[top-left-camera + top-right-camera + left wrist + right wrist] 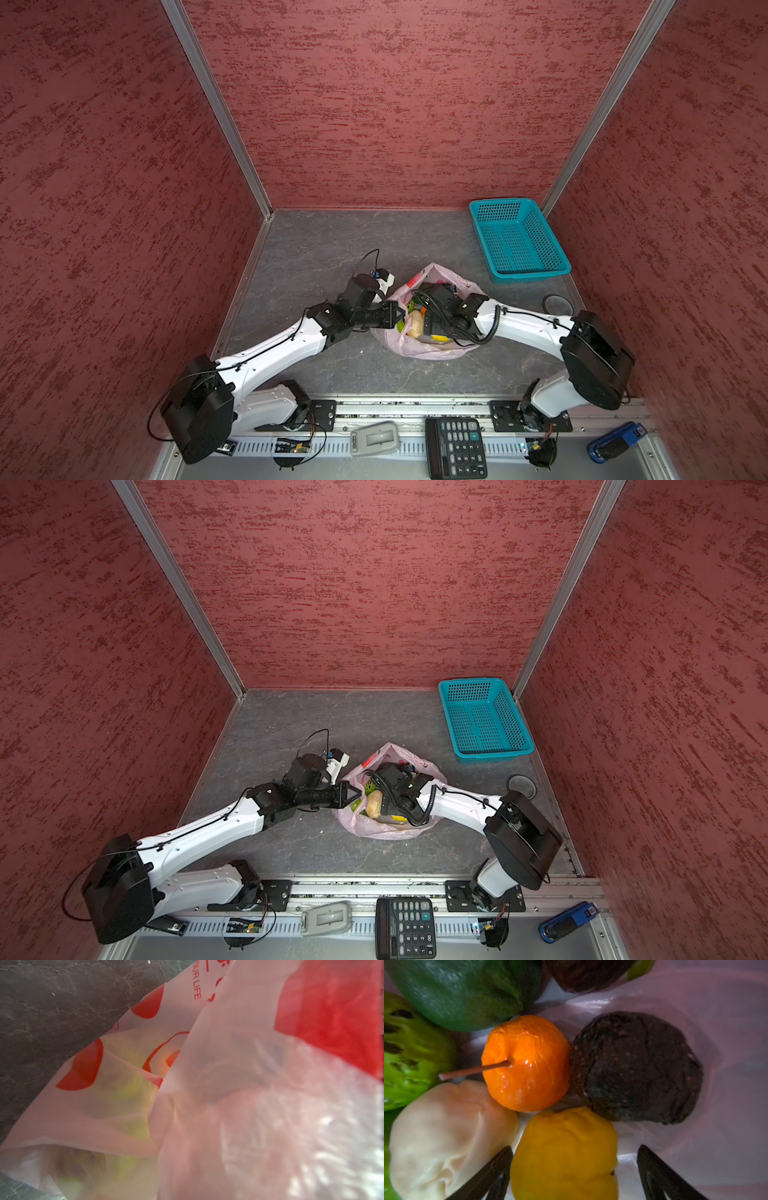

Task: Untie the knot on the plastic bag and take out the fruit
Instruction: 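Grasp the yellow fruit with the right gripper and lift it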

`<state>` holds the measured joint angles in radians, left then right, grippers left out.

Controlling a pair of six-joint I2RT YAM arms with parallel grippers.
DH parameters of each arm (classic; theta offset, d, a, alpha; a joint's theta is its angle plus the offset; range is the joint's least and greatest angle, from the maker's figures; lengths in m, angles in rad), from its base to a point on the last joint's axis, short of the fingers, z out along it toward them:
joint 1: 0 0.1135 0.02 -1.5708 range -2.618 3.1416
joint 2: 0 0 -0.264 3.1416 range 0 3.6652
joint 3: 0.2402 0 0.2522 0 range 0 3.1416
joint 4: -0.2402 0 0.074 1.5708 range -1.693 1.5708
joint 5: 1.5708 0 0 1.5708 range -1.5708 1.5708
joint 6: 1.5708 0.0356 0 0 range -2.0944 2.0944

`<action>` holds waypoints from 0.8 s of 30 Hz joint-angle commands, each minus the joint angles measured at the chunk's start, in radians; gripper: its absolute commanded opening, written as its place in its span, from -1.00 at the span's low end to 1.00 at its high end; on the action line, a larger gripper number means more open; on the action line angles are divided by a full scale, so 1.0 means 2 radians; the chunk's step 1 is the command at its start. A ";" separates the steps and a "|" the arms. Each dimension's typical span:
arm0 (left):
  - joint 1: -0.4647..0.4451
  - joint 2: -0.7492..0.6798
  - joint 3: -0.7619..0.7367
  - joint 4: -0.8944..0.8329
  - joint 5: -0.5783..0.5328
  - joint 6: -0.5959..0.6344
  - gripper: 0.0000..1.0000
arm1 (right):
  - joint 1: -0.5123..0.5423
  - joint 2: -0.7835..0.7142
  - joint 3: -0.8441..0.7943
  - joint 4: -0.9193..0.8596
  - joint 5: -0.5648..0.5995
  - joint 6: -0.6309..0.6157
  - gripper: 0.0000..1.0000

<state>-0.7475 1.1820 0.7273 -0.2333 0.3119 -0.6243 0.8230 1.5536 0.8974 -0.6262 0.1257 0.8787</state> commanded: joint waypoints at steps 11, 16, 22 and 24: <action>-0.002 0.009 0.015 0.014 -0.007 -0.004 -1.00 | 0.000 0.002 -0.019 0.037 -0.001 -0.006 0.10; -0.001 0.010 0.018 0.010 -0.011 -0.004 -1.00 | 0.009 -0.030 -0.007 0.032 -0.018 -0.019 -0.03; 0.002 0.015 0.027 0.013 -0.011 -0.003 -1.00 | 0.032 -0.047 0.038 -0.014 -0.046 -0.044 -0.07; 0.003 0.018 0.030 0.014 -0.011 -0.002 -1.00 | 0.041 -0.054 0.052 -0.027 -0.052 -0.047 -0.10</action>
<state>-0.7456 1.2076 0.7612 -0.2230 0.3027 -0.6250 0.8810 1.4868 0.9466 -0.6270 0.0608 0.8028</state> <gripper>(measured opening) 0.050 0.589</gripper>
